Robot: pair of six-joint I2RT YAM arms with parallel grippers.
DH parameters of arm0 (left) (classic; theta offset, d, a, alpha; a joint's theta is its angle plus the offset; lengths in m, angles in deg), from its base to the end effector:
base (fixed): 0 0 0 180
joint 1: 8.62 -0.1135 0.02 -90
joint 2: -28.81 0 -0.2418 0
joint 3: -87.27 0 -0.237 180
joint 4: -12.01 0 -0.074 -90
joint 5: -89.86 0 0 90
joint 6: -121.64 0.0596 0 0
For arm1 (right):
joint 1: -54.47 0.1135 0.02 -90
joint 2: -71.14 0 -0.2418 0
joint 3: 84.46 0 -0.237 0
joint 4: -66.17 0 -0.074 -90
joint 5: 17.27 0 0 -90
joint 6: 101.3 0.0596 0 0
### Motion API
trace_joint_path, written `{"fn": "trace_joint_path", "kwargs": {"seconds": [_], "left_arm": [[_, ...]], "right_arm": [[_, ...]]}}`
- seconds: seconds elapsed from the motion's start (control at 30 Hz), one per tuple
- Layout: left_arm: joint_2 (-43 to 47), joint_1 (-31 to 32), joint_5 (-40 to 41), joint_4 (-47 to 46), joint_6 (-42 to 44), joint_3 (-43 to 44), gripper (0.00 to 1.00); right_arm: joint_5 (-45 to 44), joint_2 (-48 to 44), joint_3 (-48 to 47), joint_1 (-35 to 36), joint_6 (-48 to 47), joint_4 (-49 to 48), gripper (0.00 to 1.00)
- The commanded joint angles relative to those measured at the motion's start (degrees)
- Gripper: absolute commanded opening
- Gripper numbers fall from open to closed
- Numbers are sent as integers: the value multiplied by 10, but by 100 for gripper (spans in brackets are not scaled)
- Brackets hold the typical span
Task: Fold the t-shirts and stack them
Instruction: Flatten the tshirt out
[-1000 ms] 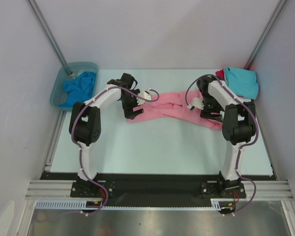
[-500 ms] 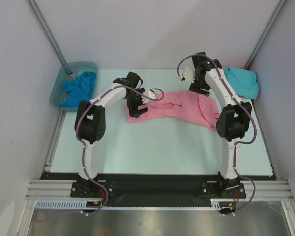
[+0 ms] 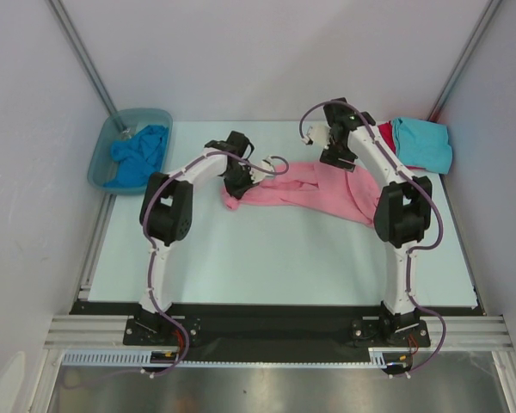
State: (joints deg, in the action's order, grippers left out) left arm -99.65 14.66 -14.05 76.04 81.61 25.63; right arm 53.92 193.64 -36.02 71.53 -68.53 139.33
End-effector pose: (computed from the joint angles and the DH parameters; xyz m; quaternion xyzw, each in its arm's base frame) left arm 0.3983 -0.1870 0.1345 0.5999 0.7791 -0.0851 0.1610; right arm 0.4272 0.1110 0.2374 -0.5514 0.7885 -0.2255 0.1530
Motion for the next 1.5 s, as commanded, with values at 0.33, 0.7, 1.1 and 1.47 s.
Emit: {"fn": "trace_joint_path", "kwargs": {"seconds": [0.33,0.7,1.1,1.47], "left_arm": [[109,-44,172,43,141,-133,0],[117,-63,169,36,67,-68,100],[159,-64,204,-26,51,-103,100],[161,-62,197,-39,39,-115,100]], "right_arm": [[0,-15,-3,-3,24,-42,77],[61,119,-194,15,218,-59,84],[109,163,-185,67,315,-123,72],[116,118,-89,44,308,-122,60]]}}
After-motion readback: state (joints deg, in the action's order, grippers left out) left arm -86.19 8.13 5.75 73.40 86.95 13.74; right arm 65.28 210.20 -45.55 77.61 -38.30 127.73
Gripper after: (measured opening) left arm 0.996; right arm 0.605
